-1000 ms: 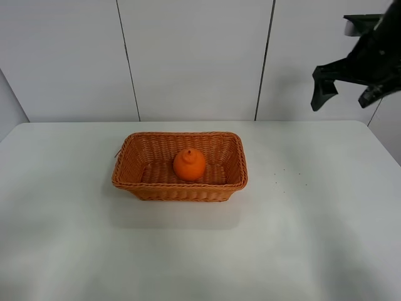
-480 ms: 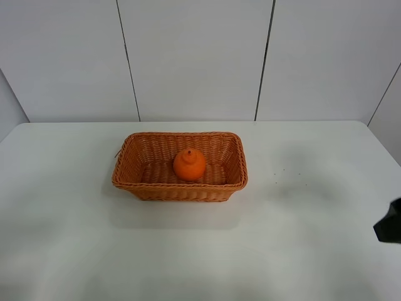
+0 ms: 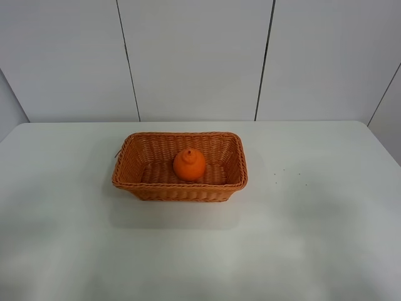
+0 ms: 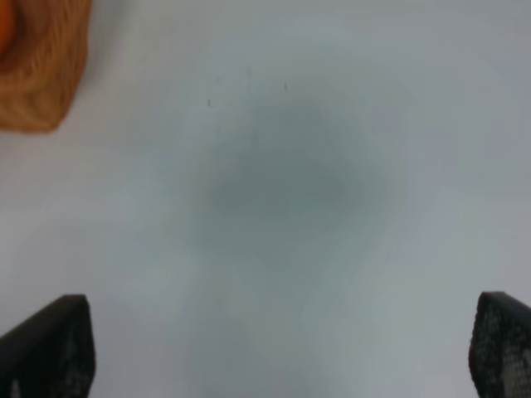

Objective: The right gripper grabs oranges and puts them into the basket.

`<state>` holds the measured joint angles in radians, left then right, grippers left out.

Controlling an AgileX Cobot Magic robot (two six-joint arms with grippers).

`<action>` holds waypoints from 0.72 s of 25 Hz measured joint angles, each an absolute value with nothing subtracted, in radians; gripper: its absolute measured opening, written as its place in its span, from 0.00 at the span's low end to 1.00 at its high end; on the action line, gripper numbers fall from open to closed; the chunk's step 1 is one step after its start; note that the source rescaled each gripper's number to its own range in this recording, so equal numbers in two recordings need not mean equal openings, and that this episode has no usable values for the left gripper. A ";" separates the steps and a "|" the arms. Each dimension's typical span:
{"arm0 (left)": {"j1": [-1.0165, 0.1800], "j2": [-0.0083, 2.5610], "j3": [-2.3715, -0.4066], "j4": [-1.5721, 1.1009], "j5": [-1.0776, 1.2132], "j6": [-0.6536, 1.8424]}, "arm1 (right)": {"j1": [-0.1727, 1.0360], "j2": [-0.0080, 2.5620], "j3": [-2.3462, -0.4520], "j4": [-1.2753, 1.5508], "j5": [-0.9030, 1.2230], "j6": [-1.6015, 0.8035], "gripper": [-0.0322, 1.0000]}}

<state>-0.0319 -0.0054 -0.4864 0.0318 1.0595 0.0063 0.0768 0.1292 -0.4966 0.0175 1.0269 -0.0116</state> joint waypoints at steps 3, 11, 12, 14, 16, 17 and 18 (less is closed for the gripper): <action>-0.032 -0.005 -0.486 0.032 1.060 0.006 | 0.077 0.040 -0.497 0.016 1.027 -0.011 1.00; -0.032 -0.005 -0.486 0.032 1.060 0.006 | 0.077 -0.005 -0.497 0.006 1.027 0.008 1.00; -0.032 -0.005 -0.486 0.032 1.060 0.006 | 0.077 -0.005 -0.497 0.006 1.027 0.008 1.00; -0.032 -0.005 -0.486 0.032 1.060 0.006 | 0.077 -0.006 -0.497 0.006 1.027 0.008 1.00; -0.032 -0.005 -0.486 0.032 1.060 0.006 | 0.077 -0.006 -0.497 0.006 1.027 0.008 1.00; -0.032 -0.005 -0.486 0.032 1.060 0.006 | 0.077 -0.006 -0.497 0.006 1.027 0.009 1.00; -0.032 -0.005 -0.486 0.032 1.060 0.006 | 0.077 -0.006 -0.497 0.006 1.027 0.010 1.00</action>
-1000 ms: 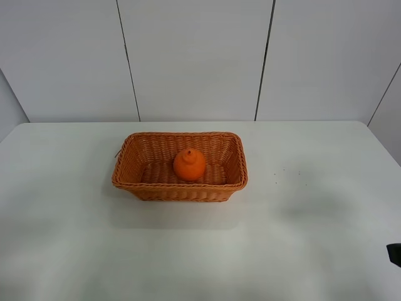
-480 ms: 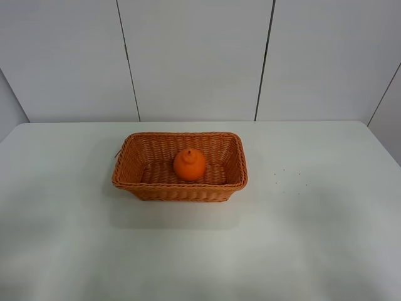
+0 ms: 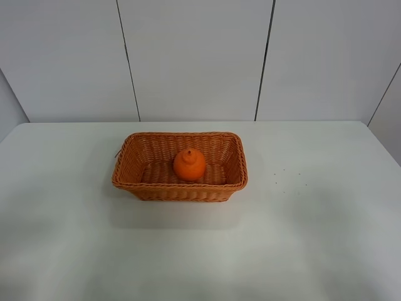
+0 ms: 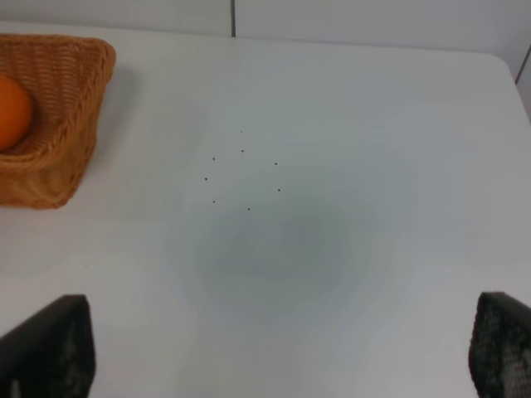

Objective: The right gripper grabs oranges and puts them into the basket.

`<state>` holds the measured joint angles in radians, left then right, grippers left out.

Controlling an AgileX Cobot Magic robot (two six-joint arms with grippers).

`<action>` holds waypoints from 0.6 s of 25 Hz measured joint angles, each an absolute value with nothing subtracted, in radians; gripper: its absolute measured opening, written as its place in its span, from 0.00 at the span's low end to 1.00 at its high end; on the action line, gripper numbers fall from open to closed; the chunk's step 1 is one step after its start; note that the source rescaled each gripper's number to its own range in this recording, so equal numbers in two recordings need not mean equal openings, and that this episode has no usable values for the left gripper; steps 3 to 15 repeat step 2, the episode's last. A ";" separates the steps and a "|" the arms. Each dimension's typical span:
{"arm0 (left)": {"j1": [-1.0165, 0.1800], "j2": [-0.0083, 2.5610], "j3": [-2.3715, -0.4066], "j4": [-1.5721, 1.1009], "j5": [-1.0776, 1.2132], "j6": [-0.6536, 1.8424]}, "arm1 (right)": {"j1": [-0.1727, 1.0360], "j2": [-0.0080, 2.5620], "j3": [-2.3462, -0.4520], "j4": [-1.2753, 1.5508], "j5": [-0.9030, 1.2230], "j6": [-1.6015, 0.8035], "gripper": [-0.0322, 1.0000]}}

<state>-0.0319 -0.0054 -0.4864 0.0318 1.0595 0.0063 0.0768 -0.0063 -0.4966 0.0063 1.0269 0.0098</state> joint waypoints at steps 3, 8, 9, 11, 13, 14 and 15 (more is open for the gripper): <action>-0.032 -0.005 -0.486 0.032 1.060 0.006 | 0.077 -0.006 -0.497 0.006 1.027 0.010 1.00; -0.032 -0.005 -0.486 0.032 1.060 0.006 | 0.077 -0.006 -0.497 0.006 1.027 0.010 1.00; -0.032 -0.005 -0.486 0.032 1.060 0.006 | 0.077 -0.006 -0.497 0.006 1.027 0.010 1.00; -0.032 -0.005 -0.486 0.032 1.060 0.006 | 0.077 -0.006 -0.497 0.006 1.027 0.010 1.00; -0.032 -0.005 -0.486 0.032 1.060 0.006 | 0.077 -0.006 -0.497 0.006 1.027 0.010 1.00; -0.032 -0.005 -0.486 0.032 1.060 0.006 | 0.077 -0.006 -0.497 0.006 1.027 0.010 1.00; -0.032 -0.005 -0.486 0.032 1.060 0.006 | 0.077 -0.006 -0.497 0.006 1.027 0.010 1.00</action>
